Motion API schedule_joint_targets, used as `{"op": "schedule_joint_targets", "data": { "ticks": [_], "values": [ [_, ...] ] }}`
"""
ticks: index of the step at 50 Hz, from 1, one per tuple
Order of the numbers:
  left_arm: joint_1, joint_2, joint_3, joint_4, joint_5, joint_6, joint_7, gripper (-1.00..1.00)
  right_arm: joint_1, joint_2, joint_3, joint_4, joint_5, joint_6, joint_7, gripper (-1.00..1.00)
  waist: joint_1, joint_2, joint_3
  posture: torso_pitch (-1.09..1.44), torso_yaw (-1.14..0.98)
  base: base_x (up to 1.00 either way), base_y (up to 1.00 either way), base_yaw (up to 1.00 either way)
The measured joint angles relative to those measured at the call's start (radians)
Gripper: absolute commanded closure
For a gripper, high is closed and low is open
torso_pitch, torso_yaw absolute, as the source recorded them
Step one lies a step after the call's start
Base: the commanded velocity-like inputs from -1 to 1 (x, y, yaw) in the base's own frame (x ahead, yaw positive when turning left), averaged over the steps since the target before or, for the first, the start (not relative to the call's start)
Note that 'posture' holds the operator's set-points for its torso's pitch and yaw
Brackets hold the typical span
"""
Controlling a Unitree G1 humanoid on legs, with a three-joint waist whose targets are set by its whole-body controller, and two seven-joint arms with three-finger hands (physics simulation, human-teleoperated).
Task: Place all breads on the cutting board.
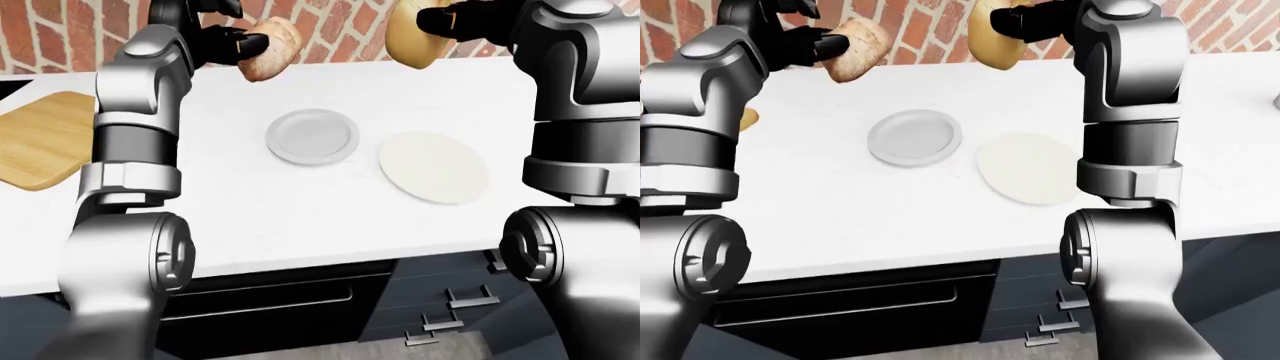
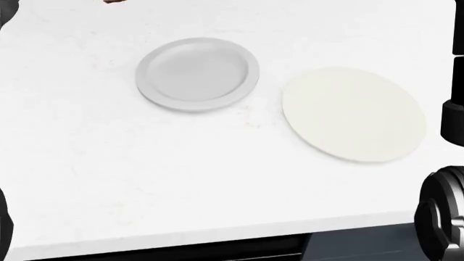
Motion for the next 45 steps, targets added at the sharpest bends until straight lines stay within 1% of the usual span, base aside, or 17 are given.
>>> {"op": "schedule_joint_targets", "data": {
  "ticks": [5, 7, 8, 9, 12, 14, 15, 17, 19, 22, 27, 32, 35, 38, 40, 42, 45],
  "values": [
    [0.012, 0.019, 0.007, -0.024, -0.007, 0.025, 0.003, 0.82, 0.009, 0.002, -0.003, 0.009, 0.010, 0.002, -0.015, 1.00, -0.006, 0.004, -0.011, 0.00, 0.00, 0.00, 0.27, 0.00],
    [0.008, 0.014, 0.001, -0.015, -0.008, 0.033, 0.003, 0.84, 0.021, -0.003, -0.009, 0.011, 0.012, 0.008, -0.021, 1.00, -0.016, -0.021, -0.019, 0.00, 0.00, 0.00, 0.46, 0.00],
    [0.002, 0.012, -0.003, -0.013, -0.010, 0.035, 0.002, 0.84, 0.021, -0.007, -0.012, 0.017, 0.012, 0.012, -0.024, 1.00, -0.019, -0.027, -0.029, 0.00, 0.00, 0.00, 0.00, 0.00],
    [-0.011, 0.013, -0.003, -0.011, -0.012, 0.031, 0.000, 0.83, 0.013, -0.012, -0.014, 0.020, 0.011, 0.013, -0.027, 1.00, -0.018, -0.023, -0.023, 0.00, 0.00, 0.00, 0.00, 0.00],
    [-0.024, 0.016, 0.004, -0.006, -0.016, -0.005, 0.001, 0.80, 0.000, -0.012, -0.010, -0.005, 0.011, 0.000, -0.032, 1.00, -0.020, 0.027, -0.003, 0.00, 0.00, 0.00, 0.57, 0.00],
    [-0.019, 0.012, -0.002, 0.014, -0.015, -0.008, 0.001, 0.81, 0.008, -0.010, -0.007, -0.008, 0.018, -0.006, -0.029, 1.00, -0.019, 0.022, -0.016, 0.00, 0.00, 0.00, 0.38, 0.00],
    [-0.022, 0.012, -0.004, 0.019, -0.014, -0.006, 0.000, 0.82, 0.009, -0.012, -0.006, -0.003, 0.019, -0.004, -0.029, 1.00, -0.019, 0.036, -0.025, 0.00, 0.00, 0.00, 0.32, 0.00],
    [-0.024, 0.018, -0.001, 0.015, -0.014, -0.005, 0.000, 0.81, -0.003, -0.008, -0.004, 0.001, 0.019, -0.002, -0.030, 1.00, -0.016, 0.090, -0.030, 0.00, 0.00, 0.00, 0.59, 0.00],
    [-0.006, 0.024, 0.011, 0.014, -0.012, -0.015, 0.006, 0.84, 0.005, 0.006, 0.007, -0.009, 0.026, -0.005, -0.027, 1.00, -0.013, 0.054, -0.013, 0.00, 0.00, 0.00, 0.80, 0.00],
    [-0.002, 0.014, 0.008, 0.033, -0.008, -0.014, 0.015, 0.84, 0.013, 0.008, 0.012, 0.009, 0.035, 0.002, -0.021, 1.00, -0.018, 0.020, -0.011, 0.00, 0.00, 0.00, 0.40, 0.00],
    [-0.011, 0.007, -0.003, 0.022, -0.016, -0.011, 0.006, 0.91, 0.019, 0.002, -0.005, -0.008, 0.033, 0.002, -0.036, 1.00, -0.027, 0.035, -0.001, 0.00, 0.00, 0.00, 0.06, 0.00],
    [-0.004, 0.016, 0.005, 0.021, -0.011, -0.002, 0.013, 0.90, 0.024, 0.008, 0.004, -0.029, 0.048, -0.007, -0.034, 1.00, -0.009, -0.018, -0.010, 0.00, 0.00, 0.00, 0.34, 0.00],
    [-0.005, 0.013, 0.004, 0.024, -0.010, -0.002, 0.016, 0.91, 0.037, 0.010, 0.004, -0.026, 0.052, 0.000, -0.034, 1.00, -0.008, -0.014, -0.027, 0.00, 0.00, 0.00, 0.41, 0.00],
    [-0.023, 0.007, 0.000, 0.017, -0.011, -0.011, 0.013, 0.91, 0.036, 0.001, -0.004, -0.036, 0.055, 0.005, -0.039, 1.00, -0.014, -0.059, -0.017, 0.00, 0.00, 0.00, 0.57, 0.00],
    [-0.014, -0.010, -0.009, 0.008, -0.016, -0.018, 0.007, 0.92, 0.055, -0.007, -0.016, -0.039, 0.052, 0.004, -0.044, 1.00, -0.028, -0.038, -0.007, 0.00, 0.00, 0.00, 0.24, 0.00],
    [-0.014, -0.018, -0.018, 0.028, -0.020, -0.010, 0.000, 0.94, 0.061, -0.011, -0.019, -0.023, 0.046, 0.017, -0.050, 1.00, -0.025, -0.021, -0.022, 0.00, 0.00, 0.00, 0.38, 0.00],
    [-0.018, -0.010, -0.012, 0.044, -0.017, -0.008, 0.000, 0.93, 0.051, -0.009, -0.014, -0.029, 0.047, 0.018, -0.053, 1.00, -0.018, -0.033, -0.024, 0.00, 0.00, 0.00, 0.78, 0.00]
  ]
}}
